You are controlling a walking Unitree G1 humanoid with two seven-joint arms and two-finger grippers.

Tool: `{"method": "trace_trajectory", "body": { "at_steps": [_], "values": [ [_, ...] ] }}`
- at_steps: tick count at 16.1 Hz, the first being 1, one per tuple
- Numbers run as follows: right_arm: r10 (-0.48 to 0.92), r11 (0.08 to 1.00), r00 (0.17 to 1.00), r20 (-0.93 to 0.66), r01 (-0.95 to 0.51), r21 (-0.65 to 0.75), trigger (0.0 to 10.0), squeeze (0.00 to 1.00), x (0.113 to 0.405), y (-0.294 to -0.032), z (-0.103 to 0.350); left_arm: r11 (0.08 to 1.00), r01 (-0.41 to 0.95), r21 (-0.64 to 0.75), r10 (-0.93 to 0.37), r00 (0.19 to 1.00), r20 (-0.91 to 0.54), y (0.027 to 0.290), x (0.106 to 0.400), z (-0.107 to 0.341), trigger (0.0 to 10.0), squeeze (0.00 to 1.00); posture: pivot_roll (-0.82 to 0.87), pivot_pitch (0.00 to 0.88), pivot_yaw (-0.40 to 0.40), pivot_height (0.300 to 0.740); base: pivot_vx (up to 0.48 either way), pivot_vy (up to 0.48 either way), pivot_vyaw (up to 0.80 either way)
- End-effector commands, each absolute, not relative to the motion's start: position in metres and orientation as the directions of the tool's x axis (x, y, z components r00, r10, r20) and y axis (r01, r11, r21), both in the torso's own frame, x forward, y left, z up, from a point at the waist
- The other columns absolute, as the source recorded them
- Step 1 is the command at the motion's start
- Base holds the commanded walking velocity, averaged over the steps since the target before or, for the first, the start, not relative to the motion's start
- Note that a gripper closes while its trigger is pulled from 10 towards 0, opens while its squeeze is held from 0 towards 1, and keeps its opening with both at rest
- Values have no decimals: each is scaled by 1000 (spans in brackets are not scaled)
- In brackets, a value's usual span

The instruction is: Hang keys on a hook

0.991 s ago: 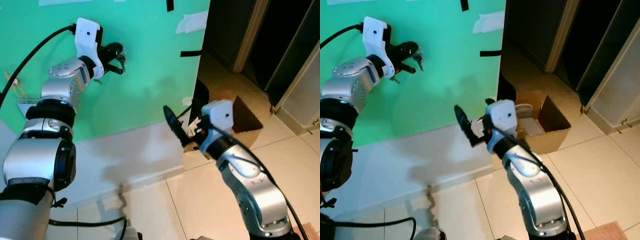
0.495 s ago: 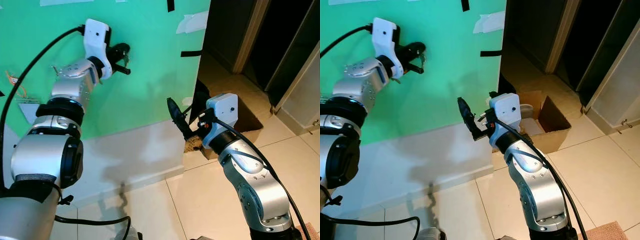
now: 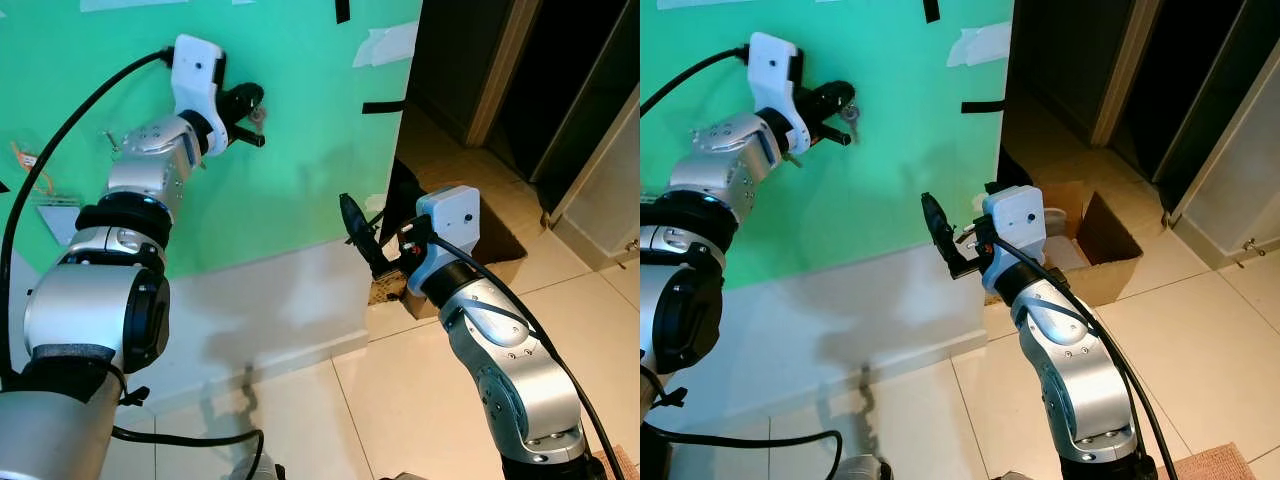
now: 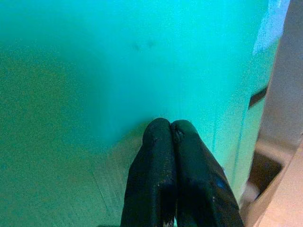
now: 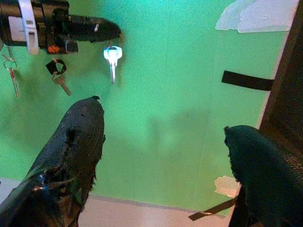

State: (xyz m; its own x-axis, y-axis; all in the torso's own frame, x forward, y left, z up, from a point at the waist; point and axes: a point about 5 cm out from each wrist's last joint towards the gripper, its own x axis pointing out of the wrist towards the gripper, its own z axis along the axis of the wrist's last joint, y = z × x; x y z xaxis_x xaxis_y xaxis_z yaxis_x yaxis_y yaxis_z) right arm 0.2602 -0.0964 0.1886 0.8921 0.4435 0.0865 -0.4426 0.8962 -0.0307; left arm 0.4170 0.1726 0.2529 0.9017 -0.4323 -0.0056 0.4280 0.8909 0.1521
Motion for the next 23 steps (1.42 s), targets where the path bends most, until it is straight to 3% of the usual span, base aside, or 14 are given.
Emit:
{"method": "trace_trajectory", "body": {
  "at_steps": [1,6,14,23],
  "values": [
    [426,905,901,85,-425,-35,10000,0,262,-99,189,891,403,208,-403,914,-43,179,417,249,10000,0,-48,0,73,740,0,0,0],
    [416,910,906,82,-414,-39,10000,0,263,-100,188,896,351,272,-348,936,-60,189,416,244,10000,0,-49,0,71,740,0,0,0],
    [406,914,910,84,-404,-48,10000,0,264,-100,188,906,351,236,-350,935,-49,223,408,248,10000,0,-39,0,67,740,0,0,0],
    [404,915,911,87,-401,-50,10000,0,266,-100,187,893,413,179,-412,910,-46,206,408,240,10000,0,-39,0,66,740,0,0,0]
  ]
}}
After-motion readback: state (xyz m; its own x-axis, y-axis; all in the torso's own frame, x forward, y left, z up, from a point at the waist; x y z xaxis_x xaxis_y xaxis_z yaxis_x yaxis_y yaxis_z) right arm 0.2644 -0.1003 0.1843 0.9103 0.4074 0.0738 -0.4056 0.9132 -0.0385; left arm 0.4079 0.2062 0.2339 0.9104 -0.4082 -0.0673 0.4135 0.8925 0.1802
